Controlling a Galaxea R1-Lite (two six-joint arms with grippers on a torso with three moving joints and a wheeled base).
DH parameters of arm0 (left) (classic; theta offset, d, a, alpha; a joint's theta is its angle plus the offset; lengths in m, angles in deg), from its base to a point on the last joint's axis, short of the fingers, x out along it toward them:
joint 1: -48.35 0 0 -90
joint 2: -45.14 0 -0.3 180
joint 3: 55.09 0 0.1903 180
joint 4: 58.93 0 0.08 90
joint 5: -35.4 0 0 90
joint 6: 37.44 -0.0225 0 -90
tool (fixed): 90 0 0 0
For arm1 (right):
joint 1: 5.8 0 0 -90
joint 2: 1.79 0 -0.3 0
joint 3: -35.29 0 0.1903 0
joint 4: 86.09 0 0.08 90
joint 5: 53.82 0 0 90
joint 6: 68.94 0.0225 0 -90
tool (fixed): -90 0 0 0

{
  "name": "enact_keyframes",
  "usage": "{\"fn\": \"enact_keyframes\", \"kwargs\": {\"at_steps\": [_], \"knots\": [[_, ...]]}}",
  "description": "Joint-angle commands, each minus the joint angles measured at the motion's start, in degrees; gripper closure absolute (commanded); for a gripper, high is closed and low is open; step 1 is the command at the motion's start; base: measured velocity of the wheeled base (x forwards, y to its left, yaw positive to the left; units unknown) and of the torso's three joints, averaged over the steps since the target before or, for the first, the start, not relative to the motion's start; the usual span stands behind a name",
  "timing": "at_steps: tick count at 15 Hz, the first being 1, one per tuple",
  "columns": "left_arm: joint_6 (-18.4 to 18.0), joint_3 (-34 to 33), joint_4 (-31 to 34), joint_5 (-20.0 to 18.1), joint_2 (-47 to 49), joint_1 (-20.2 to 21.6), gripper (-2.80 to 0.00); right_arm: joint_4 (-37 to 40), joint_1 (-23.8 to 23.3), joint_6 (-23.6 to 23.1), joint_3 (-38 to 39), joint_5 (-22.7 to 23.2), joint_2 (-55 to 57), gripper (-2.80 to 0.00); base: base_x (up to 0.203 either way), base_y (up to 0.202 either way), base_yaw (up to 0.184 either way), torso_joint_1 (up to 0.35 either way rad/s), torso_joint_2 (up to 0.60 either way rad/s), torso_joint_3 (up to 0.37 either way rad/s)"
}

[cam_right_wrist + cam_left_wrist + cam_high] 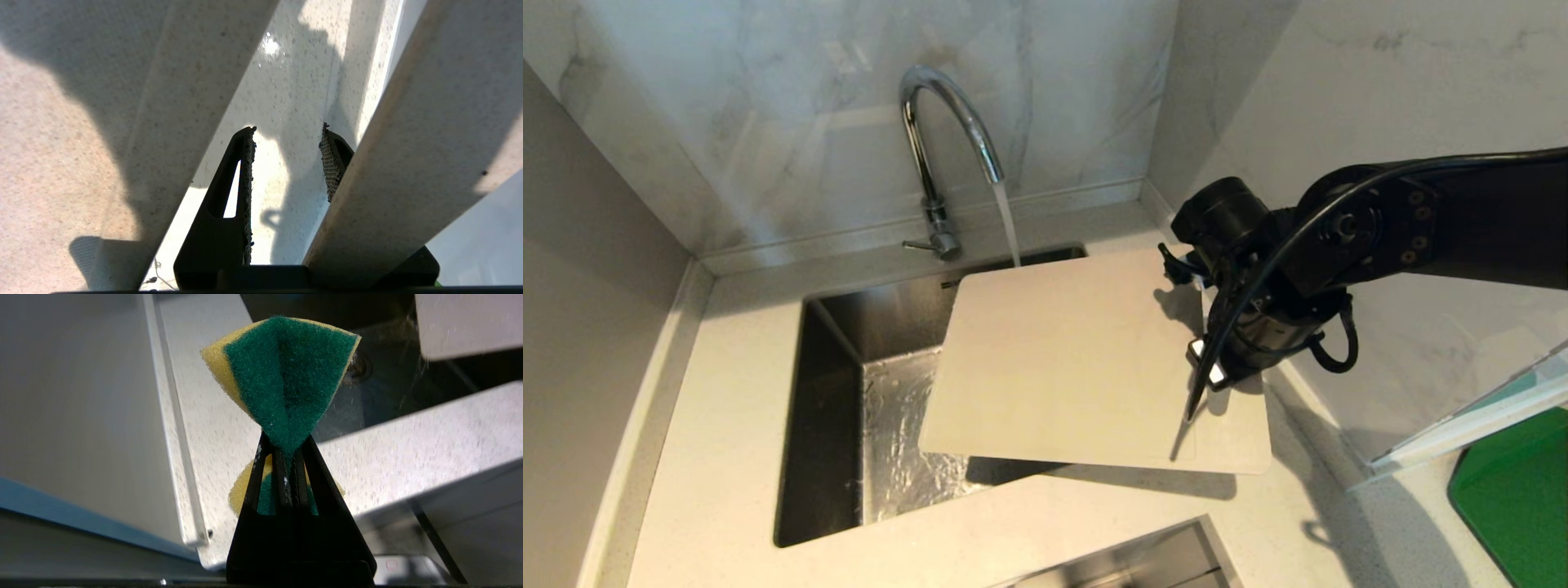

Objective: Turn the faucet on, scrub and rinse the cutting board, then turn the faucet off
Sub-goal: Scrub the cutting board underwater

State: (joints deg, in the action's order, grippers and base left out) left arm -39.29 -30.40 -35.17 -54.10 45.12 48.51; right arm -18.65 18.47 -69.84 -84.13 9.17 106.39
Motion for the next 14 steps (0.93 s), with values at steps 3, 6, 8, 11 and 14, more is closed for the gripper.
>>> {"fn": "enact_keyframes", "kwargs": {"at_steps": [3, 6, 8, 11, 14], "knots": [[-0.2, 14.9, 7.4, -0.1, 5.3, -0.2, 0.00, 0.2, 0.1, -0.1, 1.4, -0.2, -1.9, 0.00, 0.000, 0.000, 0.000, 0.000, 0.00, 0.000], [-0.3, 24.4, 9.1, -0.8, 15.1, -0.5, 0.00, 0.2, 0.2, -0.1, 1.0, -0.2, -1.9, 0.00, 0.000, 0.000, 0.000, 0.000, 0.00, 0.000], [-0.3, 31.2, 9.4, -0.7, 21.9, -0.6, 0.00, 0.2, 0.4, 0.0, 0.9, -0.2, -1.9, 0.00, 0.000, 0.000, 0.000, 0.000, 0.00, 0.000], [-0.2, 36.5, 9.6, 0.0, 31.2, -0.5, 0.00, 0.2, 0.5, 0.1, 0.8, -0.2, -2.0, 0.00, 0.000, 0.000, 0.000, 0.000, 0.00, 0.000], [0.5, 41.8, 9.5, 2.4, 39.6, -0.1, 0.00, 0.1, 0.5, 0.1, 0.7, -0.2, -2.2, 0.00, 0.000, 0.000, 0.000, 0.000, 0.00, 0.000]]}}
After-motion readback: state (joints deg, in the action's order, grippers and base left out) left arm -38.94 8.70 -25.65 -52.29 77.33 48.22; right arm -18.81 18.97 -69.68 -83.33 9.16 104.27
